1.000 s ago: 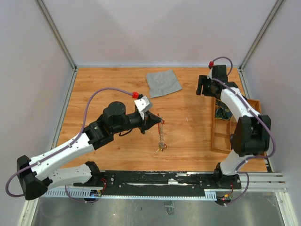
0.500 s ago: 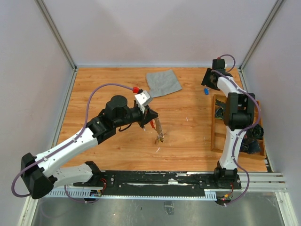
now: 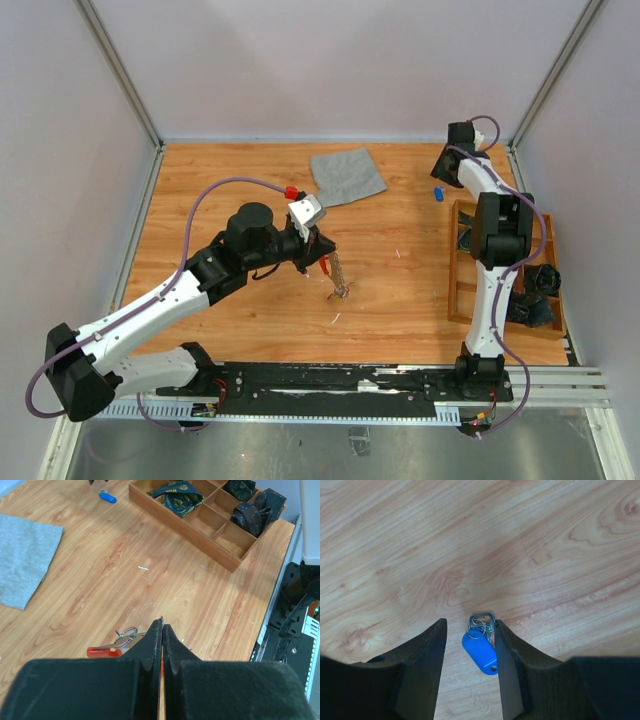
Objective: Put the keys on the keyring
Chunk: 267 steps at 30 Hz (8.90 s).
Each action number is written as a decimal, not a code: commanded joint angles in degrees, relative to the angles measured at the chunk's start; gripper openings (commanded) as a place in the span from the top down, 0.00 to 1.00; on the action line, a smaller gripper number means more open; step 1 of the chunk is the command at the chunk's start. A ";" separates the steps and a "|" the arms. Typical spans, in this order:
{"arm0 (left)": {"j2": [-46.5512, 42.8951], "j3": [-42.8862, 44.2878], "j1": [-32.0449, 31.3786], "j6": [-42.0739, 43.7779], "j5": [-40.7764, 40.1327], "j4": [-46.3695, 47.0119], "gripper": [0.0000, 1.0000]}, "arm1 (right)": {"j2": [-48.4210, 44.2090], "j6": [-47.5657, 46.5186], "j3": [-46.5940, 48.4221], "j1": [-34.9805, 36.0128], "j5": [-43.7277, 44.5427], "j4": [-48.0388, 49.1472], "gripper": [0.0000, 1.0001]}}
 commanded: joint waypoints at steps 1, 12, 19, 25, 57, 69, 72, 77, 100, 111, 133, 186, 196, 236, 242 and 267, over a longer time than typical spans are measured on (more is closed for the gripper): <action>-1.16 0.18 0.43 -0.10 1.40 2.16 0.99 | 1.94 3.00 1.41 -0.69 2.50 -1.93 0.57; 0.62 0.55 0.43 -0.24 3.45 2.36 0.99 | 2.18 3.68 0.17 -0.69 1.83 -1.64 0.63; 0.54 0.49 0.43 -0.26 3.84 2.29 0.99 | 2.22 4.18 -0.78 -0.69 1.97 -1.64 0.58; 0.15 0.23 0.43 -0.77 3.92 2.36 0.99 | 2.98 5.11 -1.08 -0.70 0.91 -1.79 0.59; -3.18 -0.31 0.43 -2.99 -0.79 1.95 0.99 | -6.59 -3.53 -10.41 -0.49 -14.79 3.56 0.99; -5.74 -3.17 1.75 -5.18 -5.38 1.57 1.00 | -26.25 -13.34 -30.56 8.21 -21.00 4.73 0.97; -6.17 -3.29 2.32 -5.02 -6.71 1.15 1.00 | -31.54 -14.70 -35.22 12.21 -21.45 3.80 0.96; -7.03 -3.21 3.30 -4.51 -10.30 -0.92 0.99 | -38.83 -16.75 -41.83 19.93 -26.64 1.10 0.96; -9.09 -5.09 3.86 -5.27 -10.50 0.01 0.99 | -55.96 -12.97 -61.48 25.44 -19.82 -11.92 0.63; -9.33 -5.88 3.85 -6.26 -11.91 0.77 1.00 | -57.09 -14.57 -59.67 31.79 -13.97 -13.84 0.66; -10.29 -6.66 3.85 -7.38 -14.58 1.04 0.99 | -52.47 11.45 -62.78 40.85 -3.08 -6.61 0.66; -10.21 -6.75 3.28 -5.35 -5.23 0.57 0.99 | -65.12 -9.16 -63.05 41.06 -13.64 1.66 0.99; -12.52 -7.56 -3.96 0.05 -0.37 7.73 0.99 | -79.61 -29.24 -53.71 43.08 -23.36 -8.92 0.99; -12.75 -4.30 -11.35 3.39 -1.25 13.51 0.99 | -80.41 -29.65 -44.33 49.70 -40.22 2.05 0.99; -13.31 -4.43 -11.35 3.42 -1.60 13.14 0.99 | -80.30 -28.06 -44.94 50.06 -36.83 3.98 0.99; -13.84 -5.14 -11.30 2.43 -2.95 15.14 0.99 | -80.03 -25.29 -46.41 50.24 -34.35 5.89 0.99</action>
